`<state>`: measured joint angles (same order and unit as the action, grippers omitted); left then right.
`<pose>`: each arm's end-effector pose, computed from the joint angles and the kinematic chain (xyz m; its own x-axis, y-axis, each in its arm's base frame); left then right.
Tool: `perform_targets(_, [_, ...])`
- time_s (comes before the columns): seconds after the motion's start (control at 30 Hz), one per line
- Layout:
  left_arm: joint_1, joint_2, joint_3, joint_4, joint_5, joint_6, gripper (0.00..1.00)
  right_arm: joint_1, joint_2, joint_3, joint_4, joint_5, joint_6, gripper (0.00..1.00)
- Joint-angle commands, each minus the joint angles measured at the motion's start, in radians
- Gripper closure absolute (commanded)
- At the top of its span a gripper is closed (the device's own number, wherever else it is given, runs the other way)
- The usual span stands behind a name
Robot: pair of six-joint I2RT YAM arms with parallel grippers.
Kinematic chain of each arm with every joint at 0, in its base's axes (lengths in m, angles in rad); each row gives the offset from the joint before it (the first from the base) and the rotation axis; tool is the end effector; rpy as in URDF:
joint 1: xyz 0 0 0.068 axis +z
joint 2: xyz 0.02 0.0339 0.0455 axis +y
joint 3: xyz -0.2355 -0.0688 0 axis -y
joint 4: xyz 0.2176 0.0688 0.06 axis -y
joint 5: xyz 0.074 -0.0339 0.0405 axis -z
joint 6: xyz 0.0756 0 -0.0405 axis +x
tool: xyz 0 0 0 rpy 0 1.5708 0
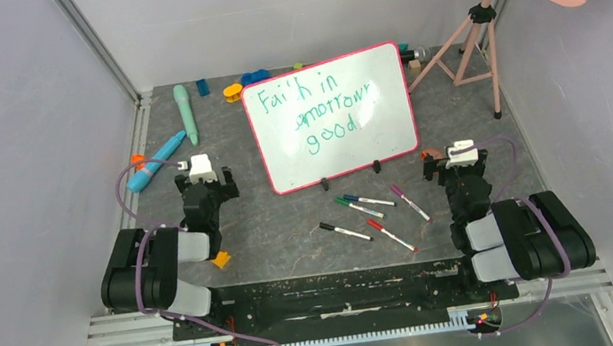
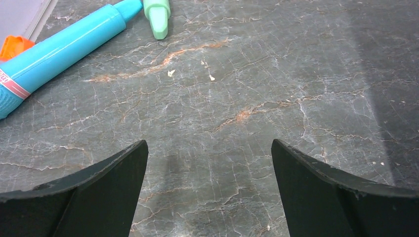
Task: Write a sentence on the whiteboard
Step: Reset both arms
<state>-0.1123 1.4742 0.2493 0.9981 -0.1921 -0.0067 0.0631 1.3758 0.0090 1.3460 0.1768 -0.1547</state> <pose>0.2718 -0.0161 0.1302 -0.2229 0.0185 -0.9747 -0.0764 0.9964 0.0364 0.2260 0.0010 0.1405 -0.0380 -0.1544 -0.9873 0.1089 0.9815 -0.1577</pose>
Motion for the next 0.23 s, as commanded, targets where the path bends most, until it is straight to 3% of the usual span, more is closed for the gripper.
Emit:
perform_targets(0.0, [0.003, -0.002, 0.018, 0.059, -0.024, 0.020, 0.00, 0.000, 0.000, -0.091, 0.064, -0.008, -0.014, 0.02])
perform_targets(0.2, [0.007, 0.001, 0.025, 0.046, -0.011, 0.018, 0.00, 0.000, 0.001, -0.091, 0.064, -0.008, -0.014, 0.02])
